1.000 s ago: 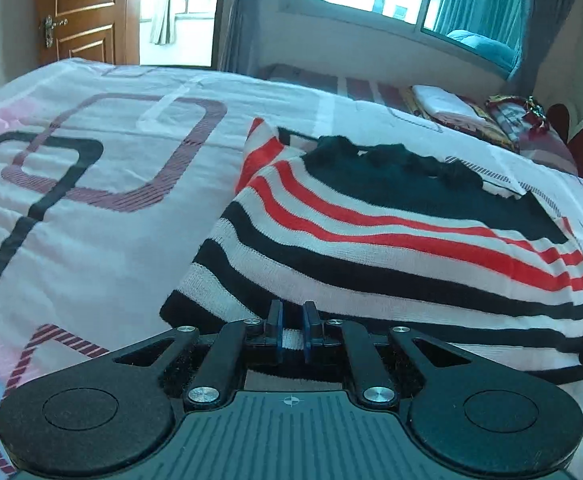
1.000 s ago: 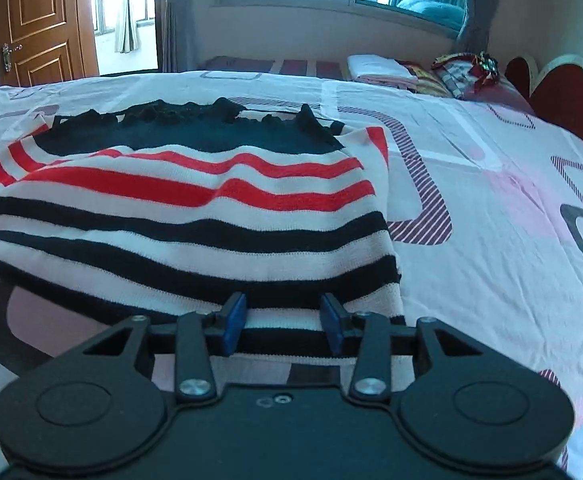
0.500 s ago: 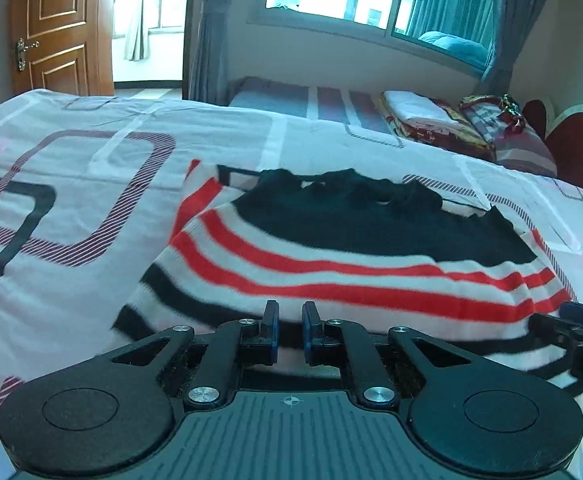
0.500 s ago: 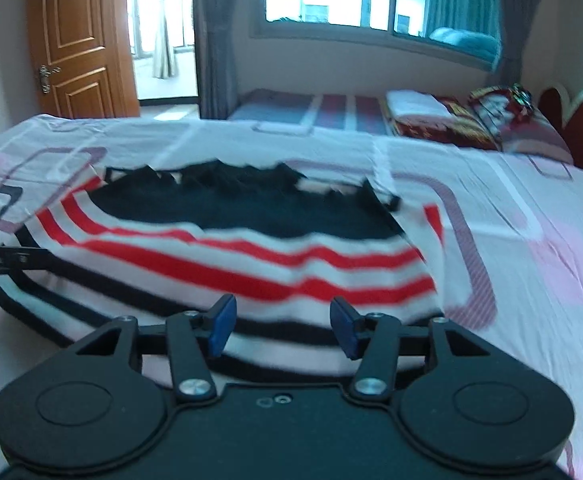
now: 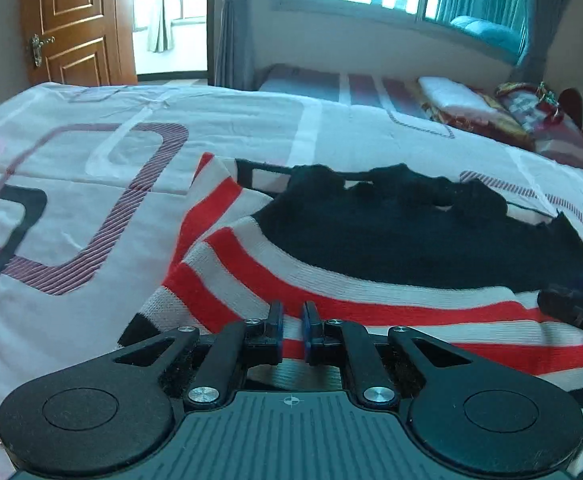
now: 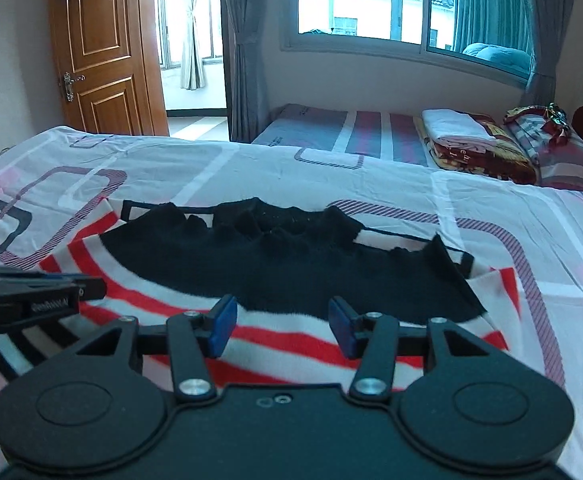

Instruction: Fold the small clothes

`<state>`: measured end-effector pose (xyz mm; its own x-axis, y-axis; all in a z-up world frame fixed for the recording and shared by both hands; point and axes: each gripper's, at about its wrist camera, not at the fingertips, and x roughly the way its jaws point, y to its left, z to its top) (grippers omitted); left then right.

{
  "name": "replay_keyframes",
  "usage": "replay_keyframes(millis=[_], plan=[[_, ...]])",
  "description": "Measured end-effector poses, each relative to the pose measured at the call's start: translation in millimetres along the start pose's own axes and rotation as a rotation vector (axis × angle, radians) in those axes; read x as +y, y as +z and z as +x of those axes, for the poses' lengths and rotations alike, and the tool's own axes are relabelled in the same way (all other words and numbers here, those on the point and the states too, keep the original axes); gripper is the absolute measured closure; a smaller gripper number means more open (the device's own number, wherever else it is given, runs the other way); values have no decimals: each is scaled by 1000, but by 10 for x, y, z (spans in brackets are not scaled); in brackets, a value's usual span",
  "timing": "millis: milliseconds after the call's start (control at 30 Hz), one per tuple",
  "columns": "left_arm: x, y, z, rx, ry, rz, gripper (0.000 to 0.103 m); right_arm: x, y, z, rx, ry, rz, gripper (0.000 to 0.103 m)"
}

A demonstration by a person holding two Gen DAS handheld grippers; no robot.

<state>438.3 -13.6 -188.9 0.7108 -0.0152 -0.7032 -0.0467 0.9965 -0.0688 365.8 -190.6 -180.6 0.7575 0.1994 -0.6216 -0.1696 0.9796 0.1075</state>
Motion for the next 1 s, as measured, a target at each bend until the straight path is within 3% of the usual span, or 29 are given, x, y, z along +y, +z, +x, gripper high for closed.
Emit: replay_keyframes(millis=[133,333,433,533,633,700,800,1000], plan=[[-33,18,-25,10,9,27,93,26,-148,263,87,1,-39,52],[-19,-88,-224,1,-33,-19,93,53,-91,48,6,11,-24,52],[-19,-144,-203,-9,-18,17,92,90,-184,146,66,28,-20,52],[47,-93,-302,6,-24,-17,92,82,-150,133,68,17,2,52],[101,-134,-418,9,-35,-40,92,87,-86,-37,5,30,38,50],[126,-177,-464,19,-46,-48,92,139,-101,-69,3,43,35,48],[176,-238,-505,50,-63,-67,92,226,-204,138,96,24,-15,47],[268,-326,-558,126,-57,-102,92,252,-136,-53,52,44,29,46]])
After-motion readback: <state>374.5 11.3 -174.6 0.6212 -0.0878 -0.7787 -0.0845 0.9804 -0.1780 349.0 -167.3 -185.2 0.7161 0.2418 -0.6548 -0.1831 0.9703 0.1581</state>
